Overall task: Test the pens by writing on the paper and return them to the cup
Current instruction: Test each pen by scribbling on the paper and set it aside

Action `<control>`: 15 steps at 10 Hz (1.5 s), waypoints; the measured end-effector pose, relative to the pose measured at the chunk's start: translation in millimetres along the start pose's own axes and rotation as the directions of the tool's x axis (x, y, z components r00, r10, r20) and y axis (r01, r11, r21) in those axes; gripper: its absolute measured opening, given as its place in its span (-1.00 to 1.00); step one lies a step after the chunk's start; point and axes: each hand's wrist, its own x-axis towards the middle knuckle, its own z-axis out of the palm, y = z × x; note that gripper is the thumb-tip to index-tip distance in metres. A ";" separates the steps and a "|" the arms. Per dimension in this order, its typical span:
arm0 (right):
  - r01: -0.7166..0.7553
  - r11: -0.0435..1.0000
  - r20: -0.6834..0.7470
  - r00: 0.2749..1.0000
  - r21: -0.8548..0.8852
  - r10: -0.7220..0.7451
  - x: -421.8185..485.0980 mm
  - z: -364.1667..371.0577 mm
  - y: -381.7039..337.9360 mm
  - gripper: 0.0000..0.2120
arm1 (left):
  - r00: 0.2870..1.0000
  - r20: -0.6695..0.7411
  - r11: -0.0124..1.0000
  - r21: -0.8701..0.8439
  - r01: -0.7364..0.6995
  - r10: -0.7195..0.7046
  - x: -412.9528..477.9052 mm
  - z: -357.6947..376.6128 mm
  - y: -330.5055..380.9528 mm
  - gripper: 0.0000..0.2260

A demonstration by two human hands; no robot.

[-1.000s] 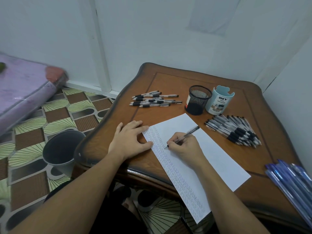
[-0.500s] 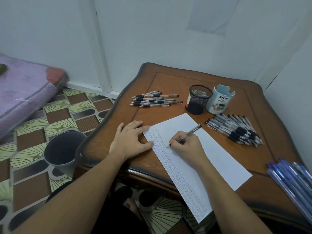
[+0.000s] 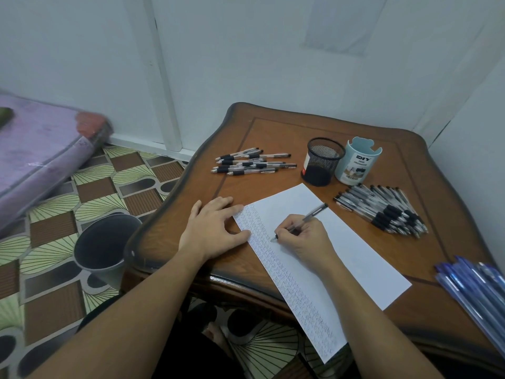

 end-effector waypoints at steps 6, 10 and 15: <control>0.010 1.000 0.001 1.000 -0.024 -0.010 -0.7 -0.2 -1.7 -0.87 | 0.999 0.032 1.000 0.017 0.006 -0.007 0.7 -2.4 1.3 -0.33; -0.004 1.000 -0.006 1.000 -0.011 0.004 -0.3 -1.8 -1.3 -0.83 | 1.000 0.023 1.000 0.002 0.005 -0.005 -0.1 -2.7 1.5 -0.25; -0.074 0.907 -0.070 0.991 0.414 0.113 11.0 -14.4 -4.0 -0.77 | 0.999 0.034 1.000 0.000 0.007 -0.007 -1.4 -5.0 2.6 -0.22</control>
